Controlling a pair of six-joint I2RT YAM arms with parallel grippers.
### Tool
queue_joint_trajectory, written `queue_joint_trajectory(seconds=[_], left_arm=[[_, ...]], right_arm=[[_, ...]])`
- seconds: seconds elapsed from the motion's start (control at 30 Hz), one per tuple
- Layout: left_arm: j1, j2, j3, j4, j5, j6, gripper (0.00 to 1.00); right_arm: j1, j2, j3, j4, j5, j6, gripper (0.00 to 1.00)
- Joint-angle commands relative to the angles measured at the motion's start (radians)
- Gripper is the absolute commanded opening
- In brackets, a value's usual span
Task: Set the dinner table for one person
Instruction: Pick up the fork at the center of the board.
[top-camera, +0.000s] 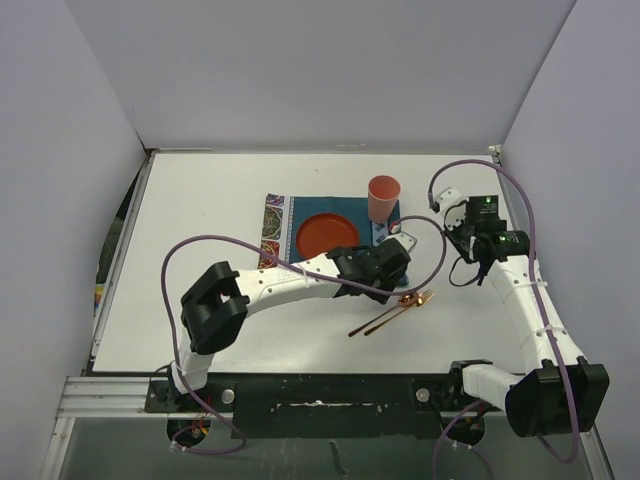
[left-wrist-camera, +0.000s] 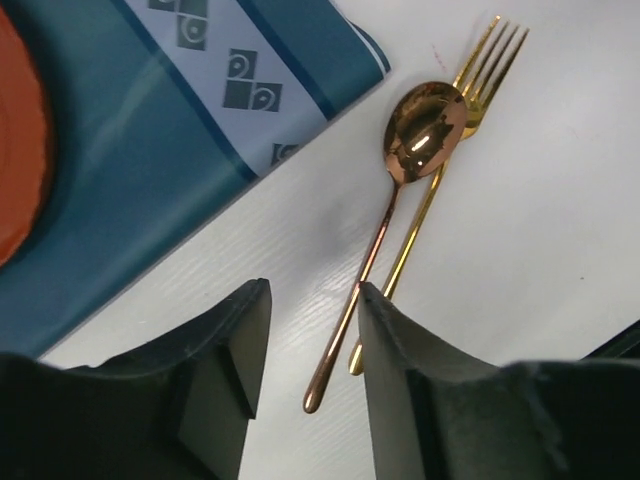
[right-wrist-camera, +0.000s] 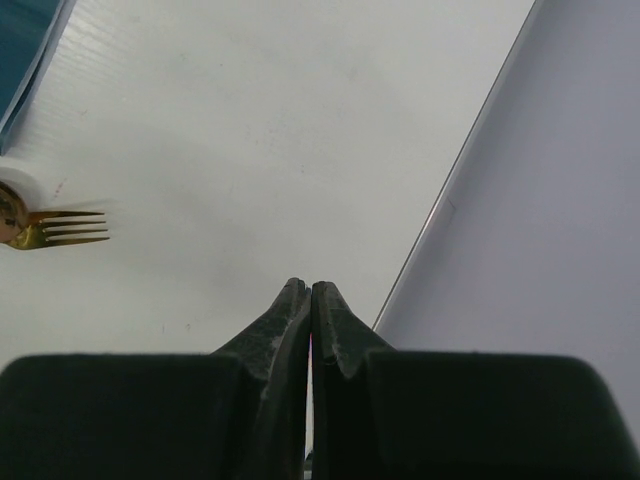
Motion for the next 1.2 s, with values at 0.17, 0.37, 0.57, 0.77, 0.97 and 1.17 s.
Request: queue_joint_trajectory(seconds=[0.17, 0.37, 0.57, 0.77, 0.97, 1.17], left_arm=[[-0.093, 0.08, -0.069, 0.076, 0.114, 0.006, 0.34], [-0.134, 0.118, -0.09, 0.212, 0.048, 0.07, 0.36], [-0.161, 0.18, -0.057, 0.256, 0.008, 0.125, 0.36], [-0.152, 0.174, -0.049, 0.274, -0.015, 0.185, 0.38], [-0.156, 0.169, -0.005, 0.272, 0.012, 0.208, 0.38], [-0.156, 0.174, 0.025, 0.276, 0.044, 0.23, 0.38]], right_arm=[[-0.049, -0.004, 0.028, 0.064, 0.011, -0.008, 0.0], [-0.057, -0.022, 0.025, 0.047, 0.004, 0.001, 0.0], [-0.073, -0.044, 0.013, 0.034, 0.009, -0.009, 0.0], [-0.074, -0.073, 0.005, 0.01, 0.0, -0.018, 0.0], [-0.075, -0.072, 0.001, 0.0, 0.005, -0.027, 0.0], [-0.077, -0.072, -0.007, 0.006, -0.003, -0.021, 0.0]])
